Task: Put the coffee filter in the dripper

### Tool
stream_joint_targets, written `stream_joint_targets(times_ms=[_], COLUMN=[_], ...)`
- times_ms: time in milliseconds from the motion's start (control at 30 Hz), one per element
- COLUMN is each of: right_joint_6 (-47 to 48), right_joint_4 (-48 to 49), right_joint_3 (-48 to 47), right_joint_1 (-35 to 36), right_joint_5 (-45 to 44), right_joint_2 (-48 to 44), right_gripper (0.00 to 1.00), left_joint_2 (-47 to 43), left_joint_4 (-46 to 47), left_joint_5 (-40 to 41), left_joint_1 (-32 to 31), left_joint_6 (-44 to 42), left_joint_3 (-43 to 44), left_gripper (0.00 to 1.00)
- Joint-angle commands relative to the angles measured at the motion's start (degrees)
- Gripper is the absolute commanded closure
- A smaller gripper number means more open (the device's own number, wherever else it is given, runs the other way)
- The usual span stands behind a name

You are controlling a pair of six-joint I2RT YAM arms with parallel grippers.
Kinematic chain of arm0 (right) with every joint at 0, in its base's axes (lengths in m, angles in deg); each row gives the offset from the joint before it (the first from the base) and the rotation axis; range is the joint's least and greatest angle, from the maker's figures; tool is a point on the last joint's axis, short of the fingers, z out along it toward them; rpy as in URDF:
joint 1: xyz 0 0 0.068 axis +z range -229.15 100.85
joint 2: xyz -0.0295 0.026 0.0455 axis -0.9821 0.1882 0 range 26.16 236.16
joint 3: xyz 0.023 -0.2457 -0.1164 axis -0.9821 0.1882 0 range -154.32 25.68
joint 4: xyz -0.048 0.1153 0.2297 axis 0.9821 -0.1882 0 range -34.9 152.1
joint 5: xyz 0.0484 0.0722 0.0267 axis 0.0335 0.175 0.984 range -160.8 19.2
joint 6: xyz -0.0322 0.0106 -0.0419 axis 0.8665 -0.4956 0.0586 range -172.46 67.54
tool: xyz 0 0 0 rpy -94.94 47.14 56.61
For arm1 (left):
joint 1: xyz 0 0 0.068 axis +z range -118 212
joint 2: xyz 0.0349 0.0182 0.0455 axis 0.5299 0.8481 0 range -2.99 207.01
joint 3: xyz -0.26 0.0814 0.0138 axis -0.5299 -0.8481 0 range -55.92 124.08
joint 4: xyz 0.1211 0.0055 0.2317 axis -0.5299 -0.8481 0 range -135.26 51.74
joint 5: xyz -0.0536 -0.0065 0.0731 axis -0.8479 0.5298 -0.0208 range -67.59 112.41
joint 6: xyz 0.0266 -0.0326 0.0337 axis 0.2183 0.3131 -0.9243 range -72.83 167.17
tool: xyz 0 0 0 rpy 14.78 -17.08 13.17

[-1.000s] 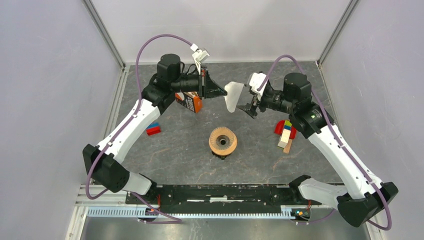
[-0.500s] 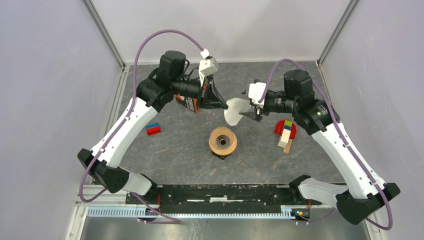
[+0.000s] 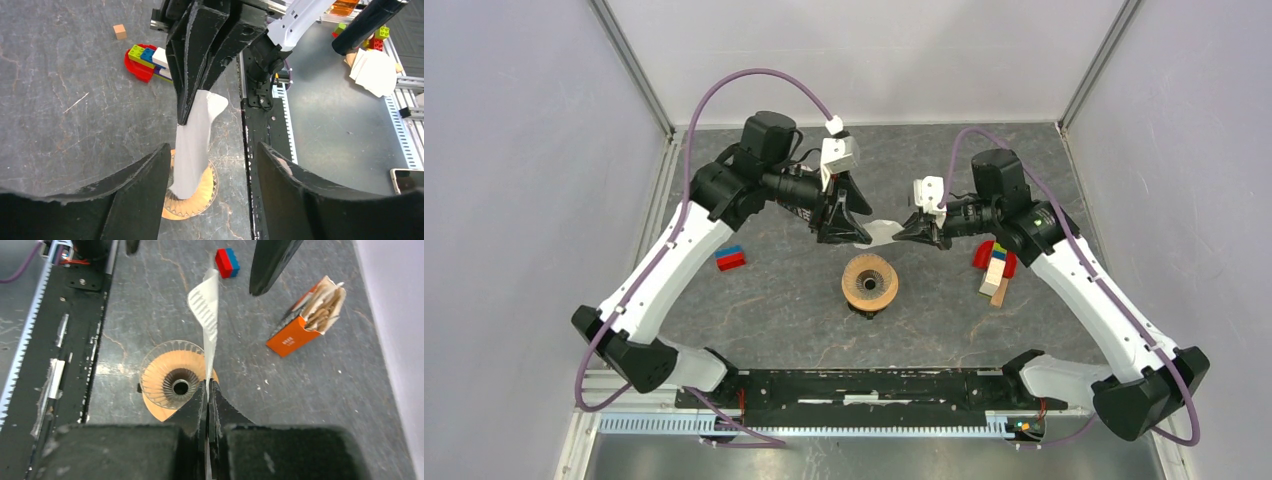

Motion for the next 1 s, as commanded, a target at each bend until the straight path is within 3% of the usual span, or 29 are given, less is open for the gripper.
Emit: stream_joint_targets(times_ms=[0, 67, 433, 733, 967], right_joint_6=[-0.5, 0.4, 1.1, 0.0, -1.9], right_joint_4=[1.4, 0.7, 0.9, 2.3, 3.7], right_joint_3=[0.1, 0.4, 2.9, 3.6, 3.6], right_joint_1=[-0.2, -0.2, -0.3, -0.3, -0.3], right_joint_5=[6.4, 7.7, 9.4, 9.0, 8.4], right_joint_2=[0.3, 0.3, -0.7, -1.1, -0.6], right_gripper=[1.0, 1.0, 1.0, 1.0, 1.0], left_joint_2=[-4.0, -4.1, -2.5, -3.3, -4.9], left_joint_4=[-4.0, -5.7, -3.8, -2.3, -2.2], left_joint_5=[0.3, 0.5, 0.6, 0.0, -0.6], left_joint_1=[1.2, 1.5, 1.8, 1.8, 1.8], left_joint_6=[-8.3, -10.4, -8.7, -8.0, -7.9], left_joint_3=[0.7, 0.9, 1.5, -0.5, -1.0], left_gripper=[0.27, 0.28, 0.64, 0.61, 0.49])
